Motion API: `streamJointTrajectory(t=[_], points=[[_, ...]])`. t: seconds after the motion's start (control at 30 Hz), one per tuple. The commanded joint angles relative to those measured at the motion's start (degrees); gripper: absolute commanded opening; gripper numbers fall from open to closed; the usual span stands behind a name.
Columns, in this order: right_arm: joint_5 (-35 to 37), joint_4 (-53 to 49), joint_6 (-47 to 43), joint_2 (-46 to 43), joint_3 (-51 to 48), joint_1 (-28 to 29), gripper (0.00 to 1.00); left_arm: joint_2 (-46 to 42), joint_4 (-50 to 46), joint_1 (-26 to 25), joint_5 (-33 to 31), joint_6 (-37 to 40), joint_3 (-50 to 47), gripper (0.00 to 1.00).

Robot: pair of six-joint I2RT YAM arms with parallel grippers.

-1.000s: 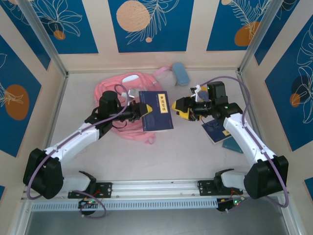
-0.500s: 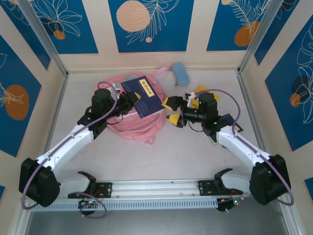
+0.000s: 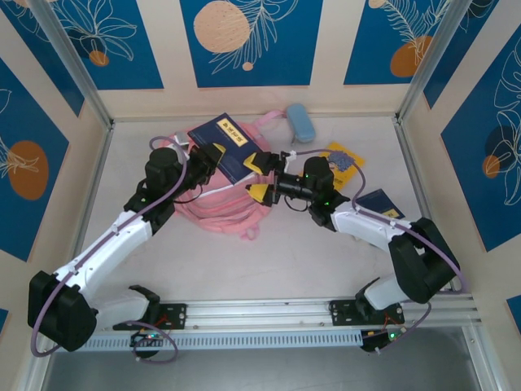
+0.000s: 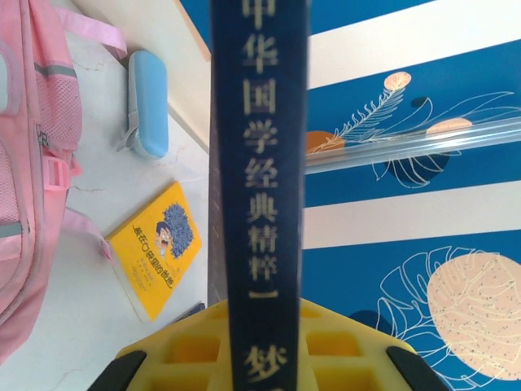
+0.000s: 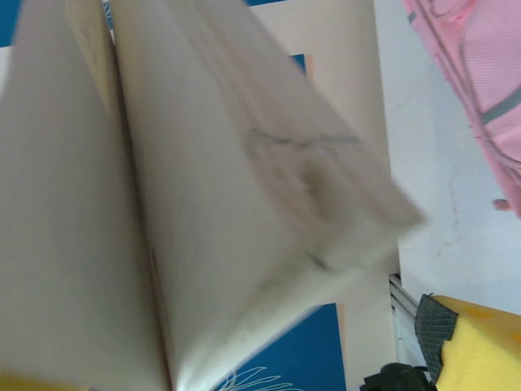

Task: Pack the student bag

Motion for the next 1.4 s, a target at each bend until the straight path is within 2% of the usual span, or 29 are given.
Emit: streamJointTrajectory(t=[0.0, 0.27, 0.47, 0.57, 0.63, 0.73, 0.8, 0.87, 1.0, 1.2, 1.37], points=[[2.1, 7.8, 3.7, 2.3, 2.9, 0.8, 0.93, -1.6, 4.2, 0.6, -1.4, -1.7, -0.6, 0.00], [3.7, 13.3, 7.0, 5.0, 2.7, 1.2, 0.65, -1.7, 3.6, 0.6, -1.7, -2.4, -1.3, 0.00], [4.2, 11.0, 6.9, 3.7, 1.8, 0.7, 0.43, -2.0, 1.6, 0.6, -2.0, -1.6, -1.6, 0.00], [4.6, 8.5, 6.2, 2.8, 1.5, 0.0, 0.27, -2.4, 0.5, 0.6, -2.1, -1.2, -2.0, 0.00], [4.5, 6.0, 5.2, 2.0, 1.5, -0.4, 0.14, -2.6, -0.6, 0.6, -1.5, -0.1, -2.1, 0.06], [4.6, 0.2, 1.6, 0.0, 1.5, -1.5, 0.01, -2.6, -8.0, 0.7, -0.5, 4.5, -0.4, 0.39], [4.6, -5.7, -2.8, -2.3, 1.7, -2.6, 0.00, -2.9, -13.8, 0.7, -0.8, 8.4, 0.1, 0.58], [5.4, -12.8, -7.2, -5.0, 1.9, -3.7, 0.00, -3.6, -19.4, 0.7, -2.1, 12.1, -0.2, 0.71], [9.2, -29.7, -17.6, -11.5, 2.5, -6.4, 0.00, -3.2, -31.1, 0.7, -2.7, 25.1, 0.9, 0.86], [15.8, -49.2, -29.5, -18.9, 3.9, -10.7, 0.00, 3.1, -44.2, 0.6, -0.6, 46.5, 6.5, 0.96], [14.6, -54.9, -35.0, -21.3, 3.3, -15.4, 0.00, 9.9, -50.4, -0.2, -2.9, 57.9, 12.1, 0.98]])
